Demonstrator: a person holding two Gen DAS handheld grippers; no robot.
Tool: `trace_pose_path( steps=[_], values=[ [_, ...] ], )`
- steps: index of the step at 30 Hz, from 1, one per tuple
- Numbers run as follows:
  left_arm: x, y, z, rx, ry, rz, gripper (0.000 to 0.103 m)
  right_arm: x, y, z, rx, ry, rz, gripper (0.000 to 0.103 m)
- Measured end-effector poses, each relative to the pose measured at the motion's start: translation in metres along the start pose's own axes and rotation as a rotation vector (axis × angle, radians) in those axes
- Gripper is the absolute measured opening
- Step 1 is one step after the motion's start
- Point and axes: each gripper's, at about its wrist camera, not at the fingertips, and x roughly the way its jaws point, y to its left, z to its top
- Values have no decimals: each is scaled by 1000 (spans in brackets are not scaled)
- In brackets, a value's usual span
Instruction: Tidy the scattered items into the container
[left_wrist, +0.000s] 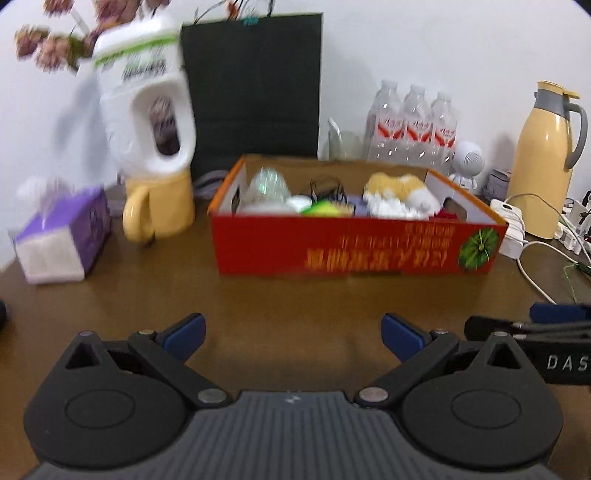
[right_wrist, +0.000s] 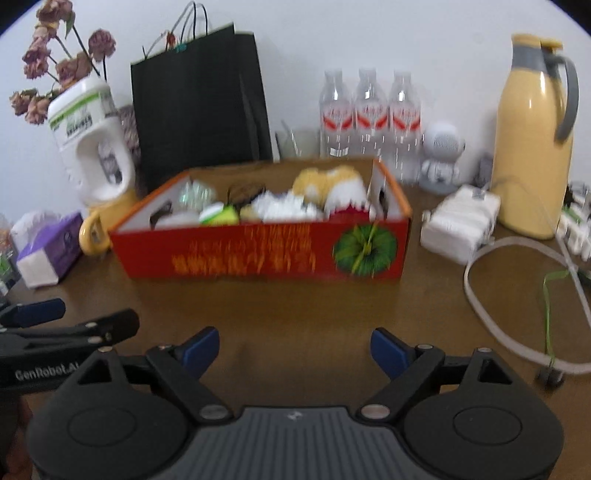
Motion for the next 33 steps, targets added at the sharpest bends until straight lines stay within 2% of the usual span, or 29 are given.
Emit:
trace_pose_path(
  steps=[7, 19, 24, 33],
  values=[
    [-5, 3, -23, 41, 54, 10, 103, -6, 9, -27, -36, 14, -16, 90],
    [7, 2, -29, 32, 129, 21, 103, 4, 15, -34, -73, 36, -87, 94],
    [6, 1, -31, 30, 119, 34, 103, 7, 12, -33, -47, 51, -110, 103],
    [5, 4, -32, 49, 119, 16, 103, 5, 13, -34, -52, 55, -106, 103]
  ],
)
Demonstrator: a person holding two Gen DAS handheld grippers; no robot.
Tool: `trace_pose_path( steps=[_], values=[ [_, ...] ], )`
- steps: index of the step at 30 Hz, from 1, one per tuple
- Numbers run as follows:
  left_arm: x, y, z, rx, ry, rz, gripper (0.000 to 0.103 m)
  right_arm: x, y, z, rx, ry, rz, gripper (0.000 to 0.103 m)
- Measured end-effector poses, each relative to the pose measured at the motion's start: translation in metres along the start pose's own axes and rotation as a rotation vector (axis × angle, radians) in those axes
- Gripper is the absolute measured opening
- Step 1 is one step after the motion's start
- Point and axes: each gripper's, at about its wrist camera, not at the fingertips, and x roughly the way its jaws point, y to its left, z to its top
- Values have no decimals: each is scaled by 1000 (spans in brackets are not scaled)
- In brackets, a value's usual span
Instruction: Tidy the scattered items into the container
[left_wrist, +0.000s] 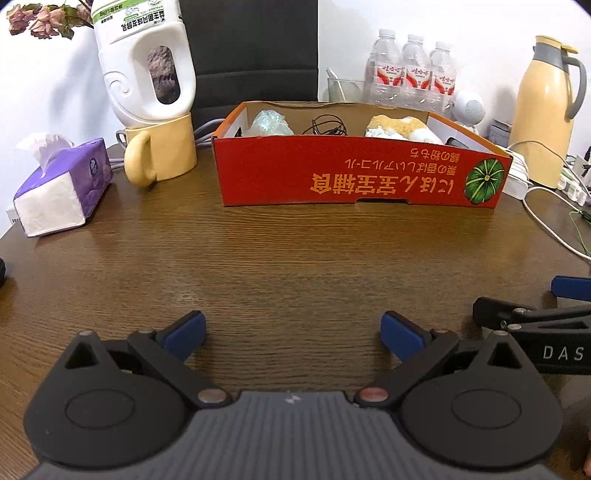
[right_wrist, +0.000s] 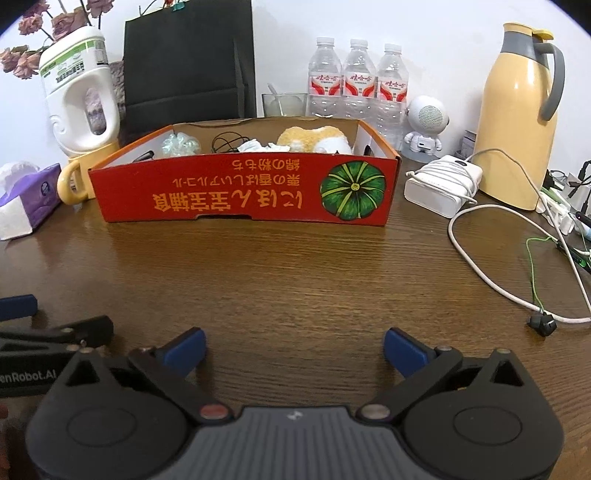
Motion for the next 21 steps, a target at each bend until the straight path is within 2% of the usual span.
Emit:
trace_pose_path(
  steps=[21],
  values=[
    [0, 1, 0, -7, 2, -2, 103, -4, 2, -3, -35, -8, 40, 103]
  ],
)
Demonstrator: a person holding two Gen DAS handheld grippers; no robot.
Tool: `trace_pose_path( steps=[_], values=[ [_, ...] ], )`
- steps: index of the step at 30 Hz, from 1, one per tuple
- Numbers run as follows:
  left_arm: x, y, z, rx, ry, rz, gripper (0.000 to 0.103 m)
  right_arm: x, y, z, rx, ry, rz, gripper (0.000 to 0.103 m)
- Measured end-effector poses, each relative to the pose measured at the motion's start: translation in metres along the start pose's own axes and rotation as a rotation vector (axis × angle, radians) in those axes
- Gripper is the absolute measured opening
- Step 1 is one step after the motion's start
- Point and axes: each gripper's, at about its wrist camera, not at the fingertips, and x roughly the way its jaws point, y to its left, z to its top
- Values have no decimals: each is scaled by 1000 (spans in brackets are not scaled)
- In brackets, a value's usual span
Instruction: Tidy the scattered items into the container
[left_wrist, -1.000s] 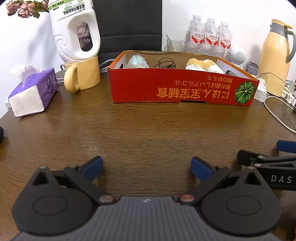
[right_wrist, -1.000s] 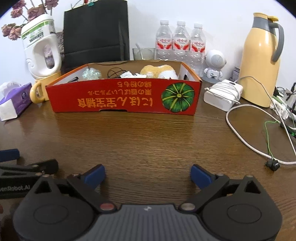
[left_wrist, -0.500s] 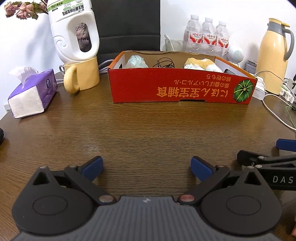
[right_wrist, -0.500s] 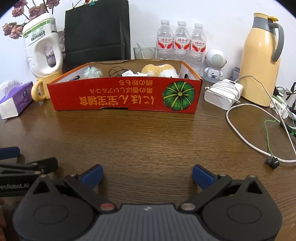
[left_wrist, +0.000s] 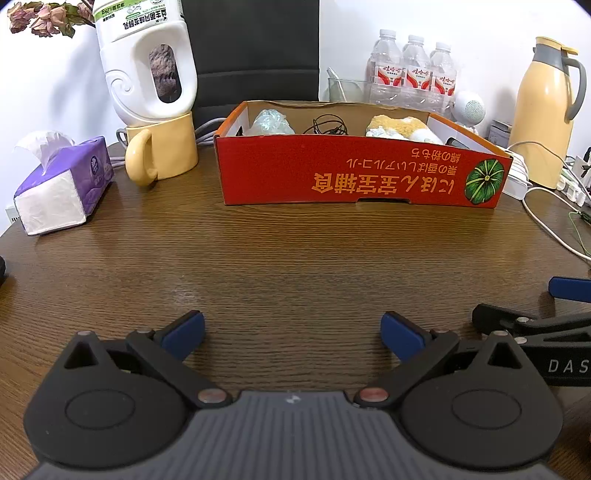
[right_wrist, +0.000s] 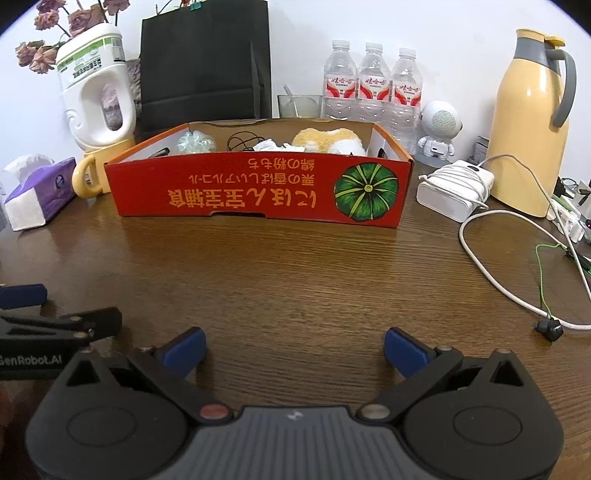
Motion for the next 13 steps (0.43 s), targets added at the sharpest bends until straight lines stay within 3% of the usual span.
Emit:
trace_pose_path(
  steps=[13],
  values=[
    [-2, -1, -1, 3, 0, -2, 103, -3, 3, -3, -6, 0, 8, 103]
  ],
)
